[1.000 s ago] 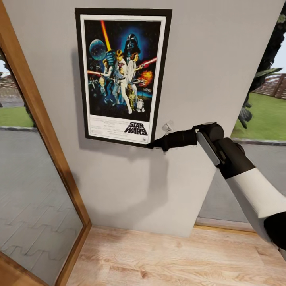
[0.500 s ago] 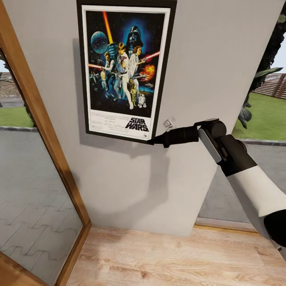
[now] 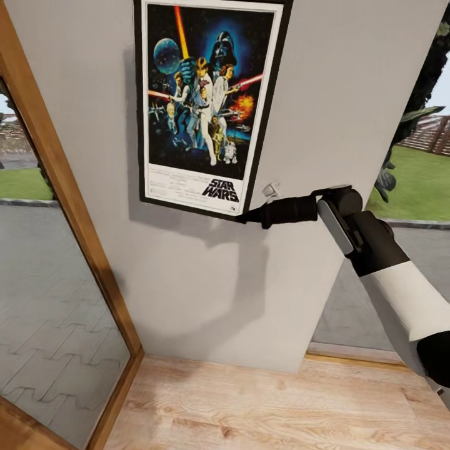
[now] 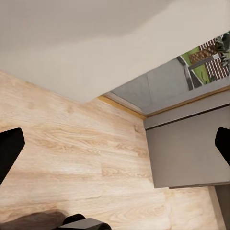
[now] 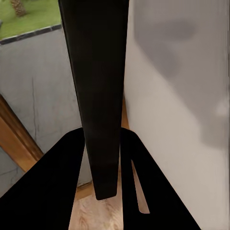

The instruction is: Pick up the poster from the kitchen countertop and hang it on one of the wall nails in the kitchen.

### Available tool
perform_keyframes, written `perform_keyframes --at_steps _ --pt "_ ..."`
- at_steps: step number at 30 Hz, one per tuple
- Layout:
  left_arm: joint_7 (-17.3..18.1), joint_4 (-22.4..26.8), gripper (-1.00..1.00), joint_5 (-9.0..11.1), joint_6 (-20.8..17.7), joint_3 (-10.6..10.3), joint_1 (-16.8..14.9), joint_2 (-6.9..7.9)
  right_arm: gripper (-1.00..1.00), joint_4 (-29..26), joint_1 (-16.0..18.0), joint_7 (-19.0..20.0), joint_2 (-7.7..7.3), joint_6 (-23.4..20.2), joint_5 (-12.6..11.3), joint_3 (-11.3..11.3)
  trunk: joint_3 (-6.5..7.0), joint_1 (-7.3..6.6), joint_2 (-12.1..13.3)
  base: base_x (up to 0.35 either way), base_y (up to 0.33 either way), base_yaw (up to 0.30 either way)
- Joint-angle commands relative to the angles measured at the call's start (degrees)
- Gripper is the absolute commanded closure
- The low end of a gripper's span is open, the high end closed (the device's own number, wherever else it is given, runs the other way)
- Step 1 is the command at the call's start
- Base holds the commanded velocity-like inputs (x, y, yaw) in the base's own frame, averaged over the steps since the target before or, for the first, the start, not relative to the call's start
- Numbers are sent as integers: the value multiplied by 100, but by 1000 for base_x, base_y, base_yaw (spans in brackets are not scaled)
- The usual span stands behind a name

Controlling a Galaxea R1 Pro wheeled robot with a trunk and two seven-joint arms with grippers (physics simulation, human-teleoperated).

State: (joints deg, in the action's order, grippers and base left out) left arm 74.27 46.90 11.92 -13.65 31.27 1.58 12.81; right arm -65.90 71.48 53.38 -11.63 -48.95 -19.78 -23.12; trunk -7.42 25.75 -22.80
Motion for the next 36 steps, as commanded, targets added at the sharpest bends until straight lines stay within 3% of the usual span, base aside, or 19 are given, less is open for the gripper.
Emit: perform_keyframes --at_steps 1,36 --pt "13 6 -100 21 -58 -1 0 1 100 -1 7 -3 -5 -27 -26 73 -11 4 -12 0 0 0" --pt "15 3 -100 21 -50 2 0 3 100 -2 7 -12 2 -27 -18 81 -11 4 -12 -22 0 0"
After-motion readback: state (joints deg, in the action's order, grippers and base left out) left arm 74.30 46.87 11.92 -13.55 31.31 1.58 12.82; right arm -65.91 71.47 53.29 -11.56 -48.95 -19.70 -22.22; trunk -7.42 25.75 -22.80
